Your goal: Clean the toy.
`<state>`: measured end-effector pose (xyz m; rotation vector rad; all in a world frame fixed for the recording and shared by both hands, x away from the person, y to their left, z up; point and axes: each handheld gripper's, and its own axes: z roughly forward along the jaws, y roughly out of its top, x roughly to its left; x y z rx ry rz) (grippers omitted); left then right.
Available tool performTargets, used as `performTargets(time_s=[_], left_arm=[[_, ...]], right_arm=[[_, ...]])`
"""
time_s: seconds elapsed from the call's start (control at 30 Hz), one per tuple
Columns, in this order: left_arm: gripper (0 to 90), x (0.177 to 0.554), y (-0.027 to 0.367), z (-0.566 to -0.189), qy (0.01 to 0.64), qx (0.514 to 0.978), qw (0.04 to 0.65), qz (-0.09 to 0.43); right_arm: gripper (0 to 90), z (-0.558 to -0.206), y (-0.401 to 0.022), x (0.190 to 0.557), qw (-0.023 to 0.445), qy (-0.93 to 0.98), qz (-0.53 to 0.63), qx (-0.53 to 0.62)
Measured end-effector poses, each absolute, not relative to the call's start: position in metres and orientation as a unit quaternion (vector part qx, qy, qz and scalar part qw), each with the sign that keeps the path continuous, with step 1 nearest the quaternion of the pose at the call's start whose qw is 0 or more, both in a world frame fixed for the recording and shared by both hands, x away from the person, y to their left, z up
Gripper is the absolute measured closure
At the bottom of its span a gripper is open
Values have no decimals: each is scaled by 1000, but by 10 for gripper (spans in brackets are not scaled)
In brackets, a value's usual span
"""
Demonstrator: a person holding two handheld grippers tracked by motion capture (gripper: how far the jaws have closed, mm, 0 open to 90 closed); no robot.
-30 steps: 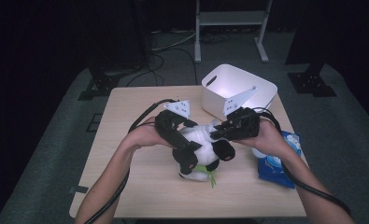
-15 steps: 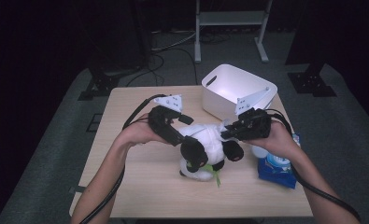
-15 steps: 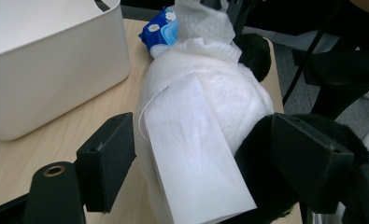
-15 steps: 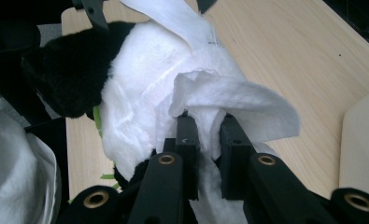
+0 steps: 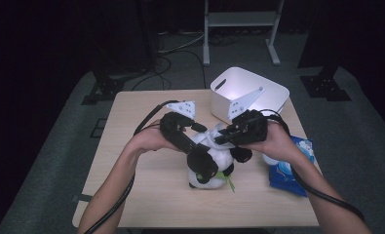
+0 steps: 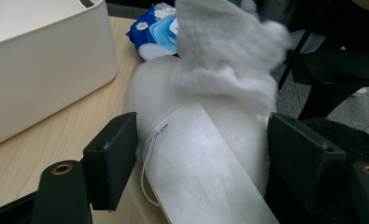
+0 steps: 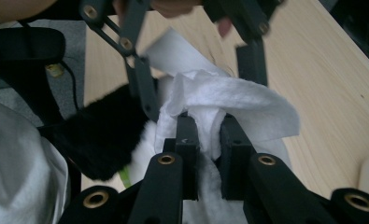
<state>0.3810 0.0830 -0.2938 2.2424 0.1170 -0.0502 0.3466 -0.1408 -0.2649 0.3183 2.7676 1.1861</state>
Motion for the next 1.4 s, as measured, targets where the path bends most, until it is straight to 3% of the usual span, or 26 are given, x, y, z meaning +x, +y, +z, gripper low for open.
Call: performTargets(time_s=[0.3, 0.67, 1.07, 1.4], left_arm=[[251, 383, 84, -292, 57, 896, 441, -12], [231, 381, 91, -290, 60, 892, 448, -6], [189, 379, 78, -318, 60, 899, 434, -19], [197, 382, 79, -318, 58, 897, 437, -19]], right_arm=[[799, -265, -125, 353, 55, 920, 377, 93], [798, -272, -147, 363, 72, 918, 368, 130], [798, -279, -171, 367, 73, 909, 379, 158], [797, -270, -151, 358, 62, 914, 381, 124]])
